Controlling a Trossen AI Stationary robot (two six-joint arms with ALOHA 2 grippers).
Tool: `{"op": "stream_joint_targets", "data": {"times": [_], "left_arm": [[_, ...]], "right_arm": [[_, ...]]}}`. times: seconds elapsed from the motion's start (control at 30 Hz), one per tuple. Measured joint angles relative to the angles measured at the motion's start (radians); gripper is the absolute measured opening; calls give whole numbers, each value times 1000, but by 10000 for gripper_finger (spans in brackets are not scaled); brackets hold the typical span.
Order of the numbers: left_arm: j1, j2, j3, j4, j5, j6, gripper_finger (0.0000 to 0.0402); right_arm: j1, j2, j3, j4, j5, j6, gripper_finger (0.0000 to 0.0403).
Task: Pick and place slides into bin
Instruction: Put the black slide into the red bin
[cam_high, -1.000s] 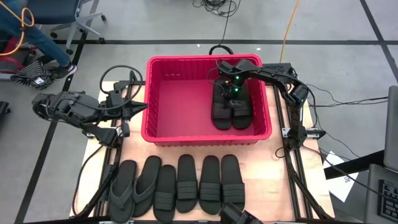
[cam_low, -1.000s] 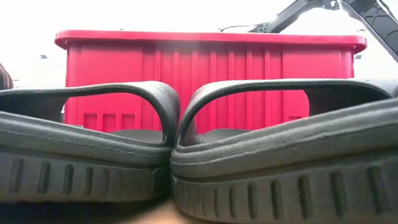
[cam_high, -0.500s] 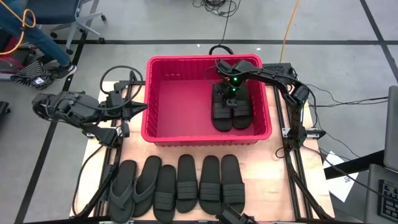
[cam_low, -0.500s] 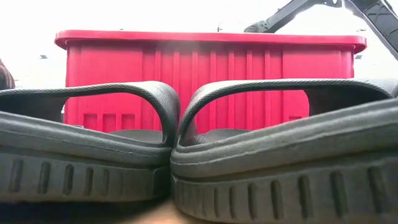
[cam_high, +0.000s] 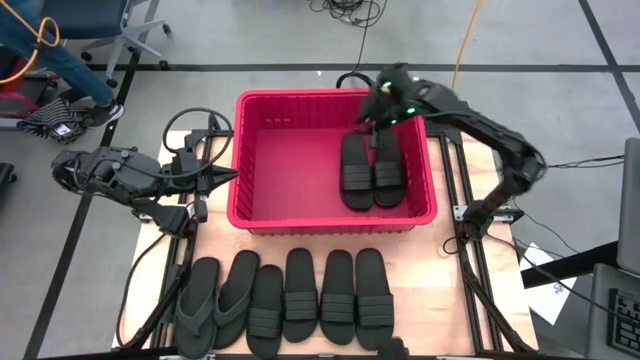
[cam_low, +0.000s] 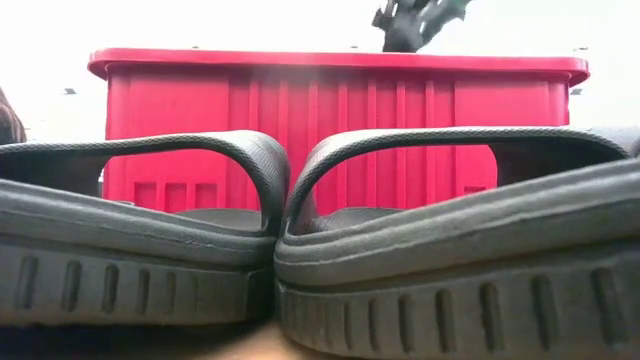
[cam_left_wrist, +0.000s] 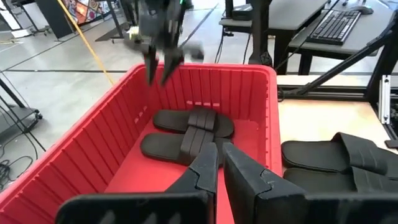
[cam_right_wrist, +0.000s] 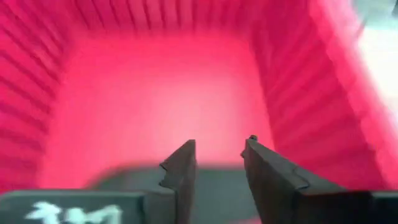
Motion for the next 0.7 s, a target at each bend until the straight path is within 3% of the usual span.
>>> {"op": "stream_joint_targets", "data": {"times": [0.1,0.2,0.43,0.57,0.63,0.7], "left_arm": [[0,0,0,0,-32,5,26],[0,0,0,0,-48,32,26],[0,-2,0,-1,-62,70,26],[0,-1,0,-1,-46,101,26],[0,-3,0,-1,-10,113,26],[0,-7,0,-1,98,131,26]], "right_arm": [[0,-99,0,130,-156,122,60],[18,-175,0,250,-237,242,10],[97,-272,-14,292,-308,453,2],[240,-302,-102,346,-347,538,1],[324,-308,-165,418,-334,595,1],[395,-310,-226,490,-310,663,1]]}}
